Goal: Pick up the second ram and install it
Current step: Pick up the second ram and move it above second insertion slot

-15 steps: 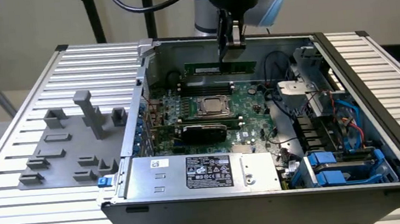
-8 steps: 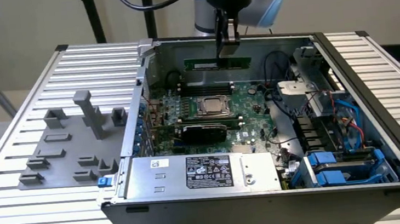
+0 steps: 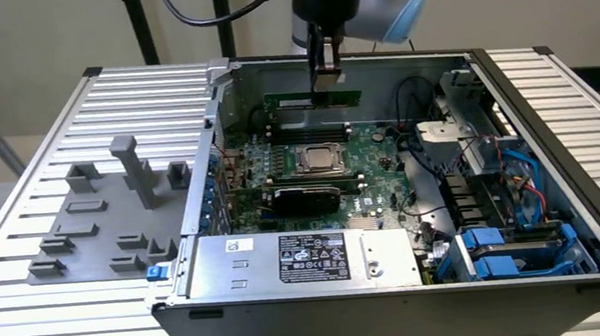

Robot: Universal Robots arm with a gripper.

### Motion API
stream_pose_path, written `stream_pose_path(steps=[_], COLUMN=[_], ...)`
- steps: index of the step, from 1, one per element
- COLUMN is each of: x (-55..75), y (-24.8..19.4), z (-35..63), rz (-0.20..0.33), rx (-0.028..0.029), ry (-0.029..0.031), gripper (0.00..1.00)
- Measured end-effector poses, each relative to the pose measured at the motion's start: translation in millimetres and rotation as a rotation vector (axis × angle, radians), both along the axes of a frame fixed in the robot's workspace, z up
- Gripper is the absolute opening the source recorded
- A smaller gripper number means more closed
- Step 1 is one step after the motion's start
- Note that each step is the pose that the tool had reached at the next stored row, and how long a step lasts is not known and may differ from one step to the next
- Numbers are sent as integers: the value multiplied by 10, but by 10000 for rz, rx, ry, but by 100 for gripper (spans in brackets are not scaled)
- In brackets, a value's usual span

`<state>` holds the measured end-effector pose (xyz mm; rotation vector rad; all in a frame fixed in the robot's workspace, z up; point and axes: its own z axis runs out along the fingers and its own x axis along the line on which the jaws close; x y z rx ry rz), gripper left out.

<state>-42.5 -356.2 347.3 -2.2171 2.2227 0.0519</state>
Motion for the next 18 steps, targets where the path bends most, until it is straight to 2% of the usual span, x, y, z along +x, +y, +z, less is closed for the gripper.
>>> stream_pose_path(steps=[4, 9, 11, 18], x=[0, 0, 0, 3], y=[-21, -132, -163, -176], z=[-72, -163, -200, -327], rz=[1, 0, 1, 0], rx=[0, 0, 3, 0], ry=[-1, -1, -3, -1], gripper=[14, 14, 14, 14])
